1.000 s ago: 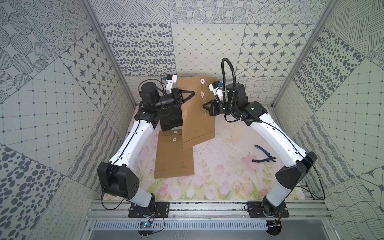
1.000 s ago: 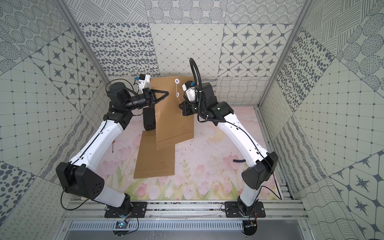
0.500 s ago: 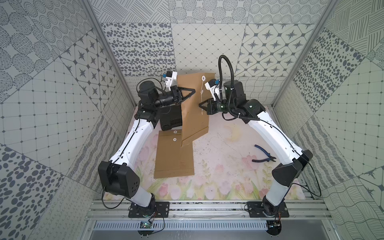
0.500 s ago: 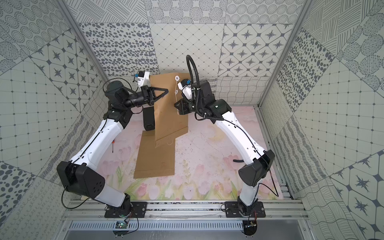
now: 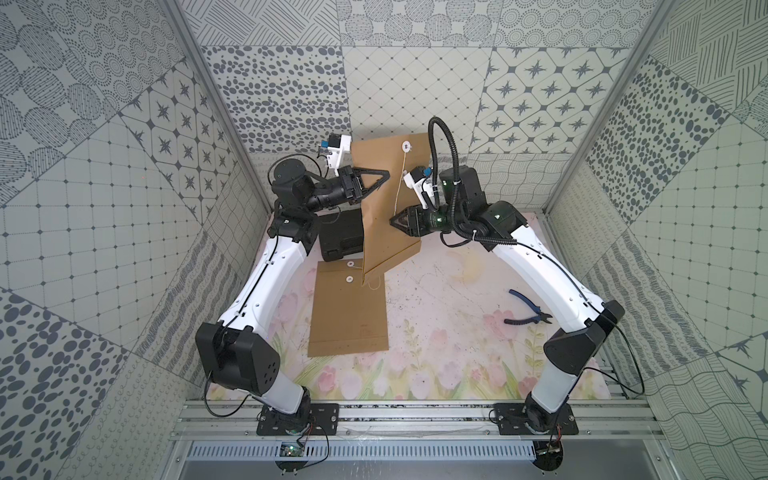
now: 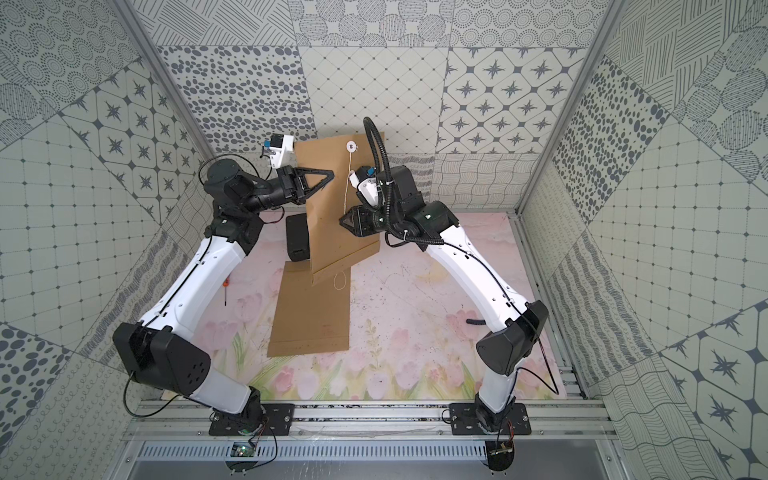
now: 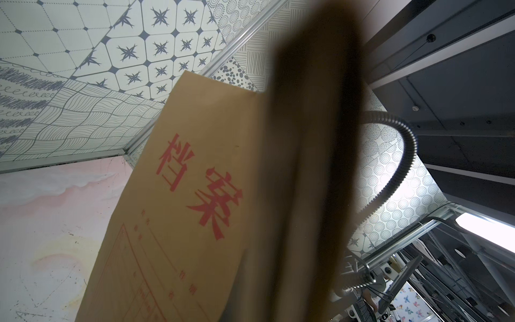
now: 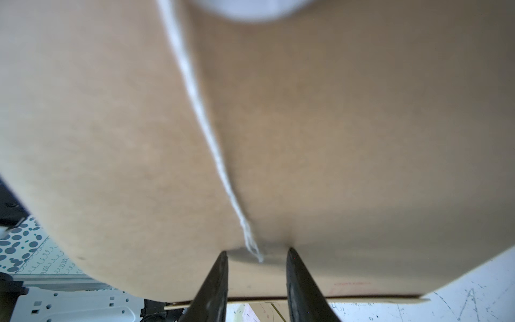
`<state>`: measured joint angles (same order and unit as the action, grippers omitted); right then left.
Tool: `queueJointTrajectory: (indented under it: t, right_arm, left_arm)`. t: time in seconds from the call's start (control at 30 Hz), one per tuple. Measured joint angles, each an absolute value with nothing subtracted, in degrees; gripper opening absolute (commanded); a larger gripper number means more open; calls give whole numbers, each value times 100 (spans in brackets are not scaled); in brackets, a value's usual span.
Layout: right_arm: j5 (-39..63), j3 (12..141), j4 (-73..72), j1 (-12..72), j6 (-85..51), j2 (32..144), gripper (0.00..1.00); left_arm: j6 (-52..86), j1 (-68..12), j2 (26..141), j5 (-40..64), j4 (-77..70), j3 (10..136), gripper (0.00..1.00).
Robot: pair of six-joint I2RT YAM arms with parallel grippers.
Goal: Close the mouth of the file bag
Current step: Close the file bag, then place the file bag at the center of the board.
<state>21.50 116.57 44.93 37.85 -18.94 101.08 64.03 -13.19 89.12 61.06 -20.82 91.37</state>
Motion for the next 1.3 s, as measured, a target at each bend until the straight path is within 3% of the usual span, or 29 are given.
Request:
queueJointTrajectory:
  t: [0.13, 0.33, 0.57, 0.77, 0.97, 1.03, 1.13, 1.17, 1.3]
  right_arm:
    - [2141, 11078, 4440, 3457, -1979, 9828, 48]
    - [2493, 9922, 4202, 2679, -2228, 9041, 77]
    - [2510, 8980, 4040, 1992, -2571, 8049, 80]
    - [1431, 8525, 4064, 1581, -2696, 7684, 79]
    - [766, 8136, 4097, 1667, -2648, 7762, 70]
    - [598, 8003, 4082, 1728, -2604, 7865, 59]
    - [434, 7690, 3946, 1837, -2606, 8068, 30]
    - [408, 7581, 3887, 1848, -2644, 8130, 24]
    - [290, 7196, 3704, 1894, -2724, 8530, 15]
  left_arm:
    - [6519, -1319, 8912, 6110, -2276, 9135, 0]
    - [6661, -1354, 8934, 6073, -2630, 8783, 0]
    - [6855, -1706, 9395, 5784, -3107, 8141, 0]
    - [7059, -2731, 10311, 5269, -3879, 7533, 0]
    - [7131, -3680, 11493, 4890, -4125, 7251, 1]
    - [7032, -3774, 11775, 4764, -4091, 7260, 5]
    - [6818, -3793, 12136, 4609, -3999, 7312, 13]
    - [6772, -3785, 12223, 4569, -3962, 7330, 17]
    - [6462, -3682, 12560, 4466, -3653, 7349, 36]
